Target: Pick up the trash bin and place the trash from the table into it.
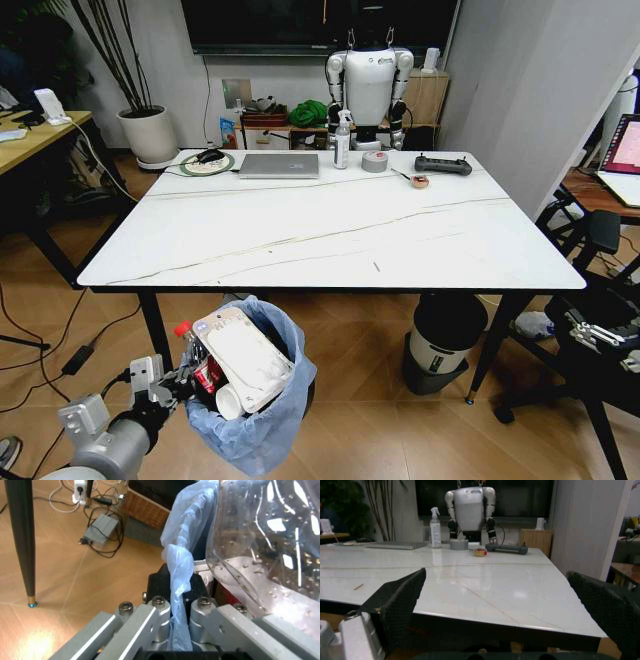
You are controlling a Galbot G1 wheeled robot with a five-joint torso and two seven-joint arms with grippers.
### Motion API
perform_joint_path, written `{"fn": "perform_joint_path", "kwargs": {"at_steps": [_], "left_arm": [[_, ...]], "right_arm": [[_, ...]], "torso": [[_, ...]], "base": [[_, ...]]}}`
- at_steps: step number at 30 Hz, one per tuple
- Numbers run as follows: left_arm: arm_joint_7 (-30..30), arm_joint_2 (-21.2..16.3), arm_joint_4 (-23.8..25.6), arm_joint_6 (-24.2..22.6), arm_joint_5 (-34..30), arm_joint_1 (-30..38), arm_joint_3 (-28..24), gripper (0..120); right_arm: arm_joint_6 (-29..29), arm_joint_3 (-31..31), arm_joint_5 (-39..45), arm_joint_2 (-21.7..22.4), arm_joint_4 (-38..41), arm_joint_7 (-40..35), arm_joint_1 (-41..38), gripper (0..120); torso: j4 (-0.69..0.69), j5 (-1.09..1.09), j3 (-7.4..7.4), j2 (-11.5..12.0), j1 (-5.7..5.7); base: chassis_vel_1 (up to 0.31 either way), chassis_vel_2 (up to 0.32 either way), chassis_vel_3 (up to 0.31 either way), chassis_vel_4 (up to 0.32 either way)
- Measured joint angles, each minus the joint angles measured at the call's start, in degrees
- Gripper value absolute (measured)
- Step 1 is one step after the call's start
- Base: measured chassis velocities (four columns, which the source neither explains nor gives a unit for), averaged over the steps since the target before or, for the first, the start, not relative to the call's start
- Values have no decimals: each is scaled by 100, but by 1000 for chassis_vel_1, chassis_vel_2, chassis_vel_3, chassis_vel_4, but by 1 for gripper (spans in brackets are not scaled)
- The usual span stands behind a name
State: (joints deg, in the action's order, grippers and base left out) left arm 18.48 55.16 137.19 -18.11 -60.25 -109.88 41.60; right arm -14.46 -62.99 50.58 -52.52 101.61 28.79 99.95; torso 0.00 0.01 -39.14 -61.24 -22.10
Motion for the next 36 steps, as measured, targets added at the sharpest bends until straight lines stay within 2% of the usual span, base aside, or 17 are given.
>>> {"fn": "perform_joint_path", "kwargs": {"at_steps": [5, 17, 36], "left_arm": [[3, 196, -74, 12, 268, -129, -69, 0], [19, 295, -168, 326, 1243, -359, -36, 0], [80, 260, -175, 387, 1392, -302, 19, 0]], "right_arm": [[0, 6, 0, 9, -4, 0, -5, 100], [0, 11, 4, 20, -7, -6, -8, 100], [1, 16, 10, 28, -8, -12, -9, 100]], "torso": [[0, -1, 0, 0, 0], [0, -1, 0, 0, 0], [0, -1, 29, 58, 29]], "base": [[0, 0, 0, 0], [0, 0, 0, 0], [0, 0, 0, 0]]}}
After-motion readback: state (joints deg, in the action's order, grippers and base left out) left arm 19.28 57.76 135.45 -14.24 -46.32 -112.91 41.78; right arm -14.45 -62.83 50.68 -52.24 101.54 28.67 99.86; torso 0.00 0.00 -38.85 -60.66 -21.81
